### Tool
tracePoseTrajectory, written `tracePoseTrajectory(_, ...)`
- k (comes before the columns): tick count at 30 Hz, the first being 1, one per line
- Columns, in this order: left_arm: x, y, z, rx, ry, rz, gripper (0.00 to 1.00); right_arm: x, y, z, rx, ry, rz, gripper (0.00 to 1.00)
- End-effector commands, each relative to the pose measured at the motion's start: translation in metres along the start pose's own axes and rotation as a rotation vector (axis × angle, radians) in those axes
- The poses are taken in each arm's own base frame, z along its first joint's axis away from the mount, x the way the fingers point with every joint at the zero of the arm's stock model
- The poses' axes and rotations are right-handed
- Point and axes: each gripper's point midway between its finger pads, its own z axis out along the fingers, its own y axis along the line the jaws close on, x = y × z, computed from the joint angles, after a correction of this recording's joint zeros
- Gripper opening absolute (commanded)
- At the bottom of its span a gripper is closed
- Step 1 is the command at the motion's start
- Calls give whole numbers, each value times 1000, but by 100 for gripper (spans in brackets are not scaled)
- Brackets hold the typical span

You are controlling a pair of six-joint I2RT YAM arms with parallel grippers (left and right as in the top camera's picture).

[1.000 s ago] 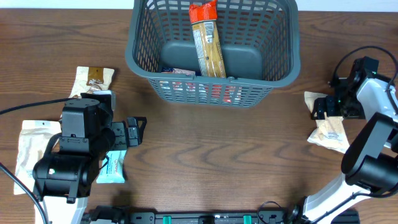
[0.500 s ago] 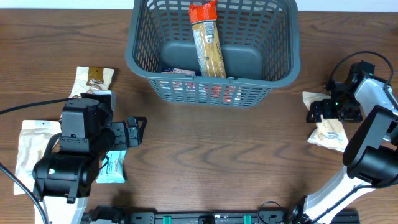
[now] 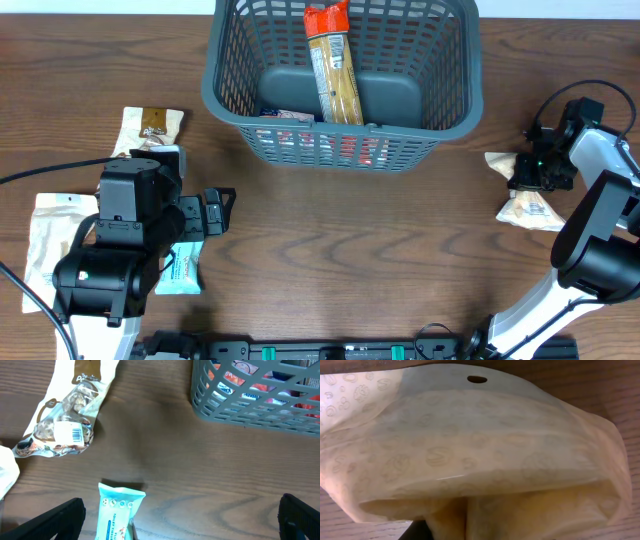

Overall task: Pack container
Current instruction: 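Grasp the beige pouch with the right gripper, then lift the beige pouch and lower it into the basket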

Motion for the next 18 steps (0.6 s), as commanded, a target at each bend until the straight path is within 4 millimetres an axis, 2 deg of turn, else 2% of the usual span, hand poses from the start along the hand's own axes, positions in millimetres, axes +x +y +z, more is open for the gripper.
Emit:
tracePoseTrajectory(1,-6,0,-5,-2,-18,5,99,26,9,27,-40,101,46,1)
tracePoseTrajectory(5,-6,0,-5,-2,-18,5,99,19,8,18,-38,63,81,1)
tracePoseTrajectory(8,-6,0,-5,-2,-18,5,99,-7,12,-8,-73,-60,77,2)
tracePoseTrajectory(12,-6,0,-5,-2,-18,5,99,-59,14,-80,-106,-324,69,2)
tracePoseTrajectory(13,-6,0,-5,-2,-18,5,99,-74,14,-111,-107,-419,70,1)
tracePoseTrajectory(17,-6,0,-5,-2,-18,5,99,-102,22,-196,-95,-634,28,2)
tracePoseTrajectory(18,-6,0,-5,-2,-18,5,99,-107,27,-225,-88,-696,5,2)
